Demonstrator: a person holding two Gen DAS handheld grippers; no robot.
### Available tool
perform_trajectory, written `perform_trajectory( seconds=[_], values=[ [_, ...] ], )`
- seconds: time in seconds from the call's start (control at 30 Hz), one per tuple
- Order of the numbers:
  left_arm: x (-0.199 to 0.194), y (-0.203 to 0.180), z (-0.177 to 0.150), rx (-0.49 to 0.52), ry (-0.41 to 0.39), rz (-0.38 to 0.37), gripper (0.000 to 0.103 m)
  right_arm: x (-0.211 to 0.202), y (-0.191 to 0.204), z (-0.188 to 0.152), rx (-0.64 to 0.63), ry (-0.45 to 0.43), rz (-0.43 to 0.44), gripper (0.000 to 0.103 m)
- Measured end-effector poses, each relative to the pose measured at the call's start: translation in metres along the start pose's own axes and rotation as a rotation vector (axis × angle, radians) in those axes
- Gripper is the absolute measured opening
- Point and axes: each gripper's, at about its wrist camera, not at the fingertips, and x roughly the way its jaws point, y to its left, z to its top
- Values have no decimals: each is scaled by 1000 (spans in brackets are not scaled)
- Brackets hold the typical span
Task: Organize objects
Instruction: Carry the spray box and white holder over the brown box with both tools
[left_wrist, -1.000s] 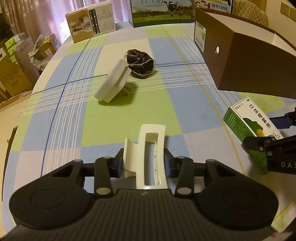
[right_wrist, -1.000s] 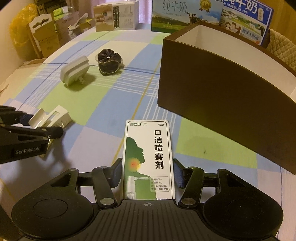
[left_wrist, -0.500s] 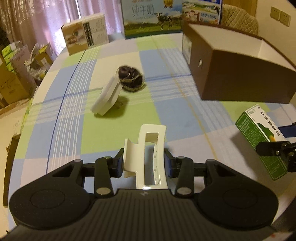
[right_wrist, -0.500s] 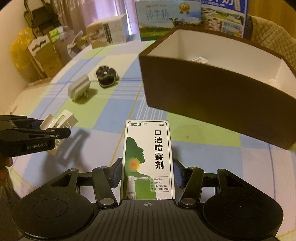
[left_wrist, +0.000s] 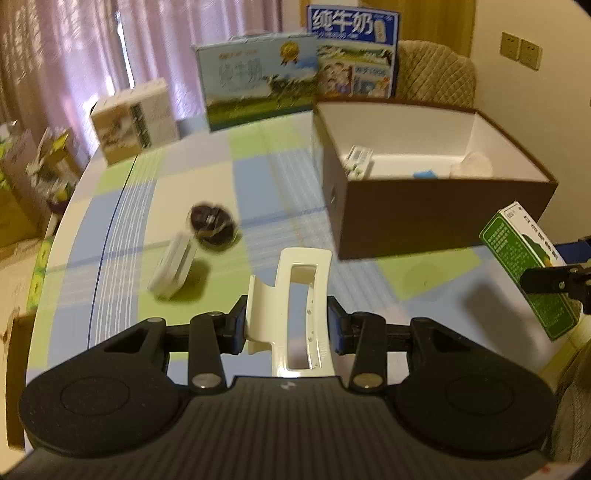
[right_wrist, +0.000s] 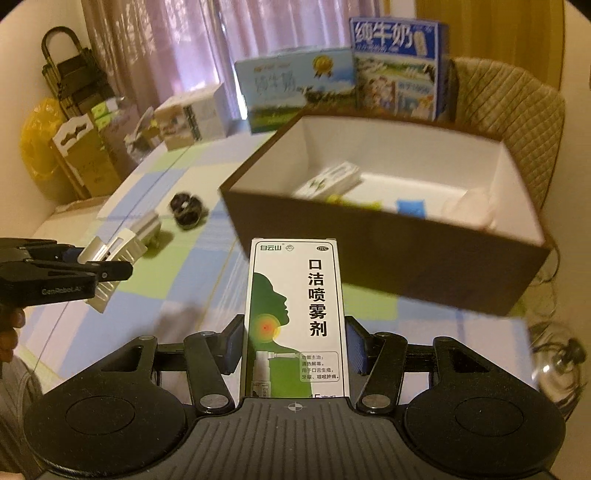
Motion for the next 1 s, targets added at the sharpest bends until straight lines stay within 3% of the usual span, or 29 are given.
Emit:
perform_trajectory(
  seconds=[0.3, 0.67, 1.0],
  values=[
    [4, -9, 54, 57, -51, -15, 38, -21, -31, 29, -44, -63, -36, 52],
    [14, -36, 135, 158, -134, -47, 38, -32, -89, 90, 34, -107, -46, 52],
    [58, -69, 182, 171, -65, -116, 38, 4, -117, 137, 125, -54, -31, 52]
  ],
)
